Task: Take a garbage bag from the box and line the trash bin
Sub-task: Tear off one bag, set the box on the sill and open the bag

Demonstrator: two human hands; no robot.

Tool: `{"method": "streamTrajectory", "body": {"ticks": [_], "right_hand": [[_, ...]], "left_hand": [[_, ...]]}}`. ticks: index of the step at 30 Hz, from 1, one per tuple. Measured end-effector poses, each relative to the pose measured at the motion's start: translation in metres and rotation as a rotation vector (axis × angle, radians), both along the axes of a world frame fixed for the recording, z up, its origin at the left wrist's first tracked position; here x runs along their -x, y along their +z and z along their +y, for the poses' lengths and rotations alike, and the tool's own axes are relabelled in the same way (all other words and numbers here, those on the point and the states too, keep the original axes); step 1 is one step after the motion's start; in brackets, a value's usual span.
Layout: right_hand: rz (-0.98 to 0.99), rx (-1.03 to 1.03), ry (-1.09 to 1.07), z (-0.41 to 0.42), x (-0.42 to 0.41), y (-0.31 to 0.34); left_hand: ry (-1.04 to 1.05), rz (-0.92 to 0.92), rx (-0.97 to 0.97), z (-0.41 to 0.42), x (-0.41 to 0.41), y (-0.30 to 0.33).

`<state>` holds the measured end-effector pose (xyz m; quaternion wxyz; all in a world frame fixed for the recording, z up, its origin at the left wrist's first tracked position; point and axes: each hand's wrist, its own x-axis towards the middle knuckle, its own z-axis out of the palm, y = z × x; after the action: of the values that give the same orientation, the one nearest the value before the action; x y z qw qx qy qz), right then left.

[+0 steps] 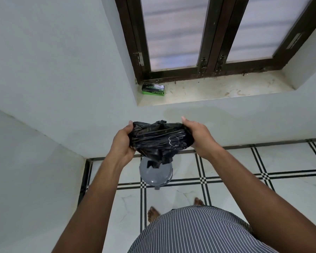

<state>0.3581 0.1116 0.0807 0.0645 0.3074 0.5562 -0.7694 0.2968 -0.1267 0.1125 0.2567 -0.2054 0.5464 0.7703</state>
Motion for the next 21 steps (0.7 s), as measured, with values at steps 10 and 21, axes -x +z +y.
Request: {"method": "streamTrajectory", "body": {"ticks": [10, 21], "right_hand": [[0.26, -0.706, 0.526, -0.03, -0.002, 0.026], [0.435, -0.843, 0.43, -0.035, 0.009, 0.014]], "left_hand": [[-0.336, 0.211, 0.113, 0.012, -0.005, 0.012], [-0.373, 0.252, 0.069, 0.008, -0.006, 0.014]]}}
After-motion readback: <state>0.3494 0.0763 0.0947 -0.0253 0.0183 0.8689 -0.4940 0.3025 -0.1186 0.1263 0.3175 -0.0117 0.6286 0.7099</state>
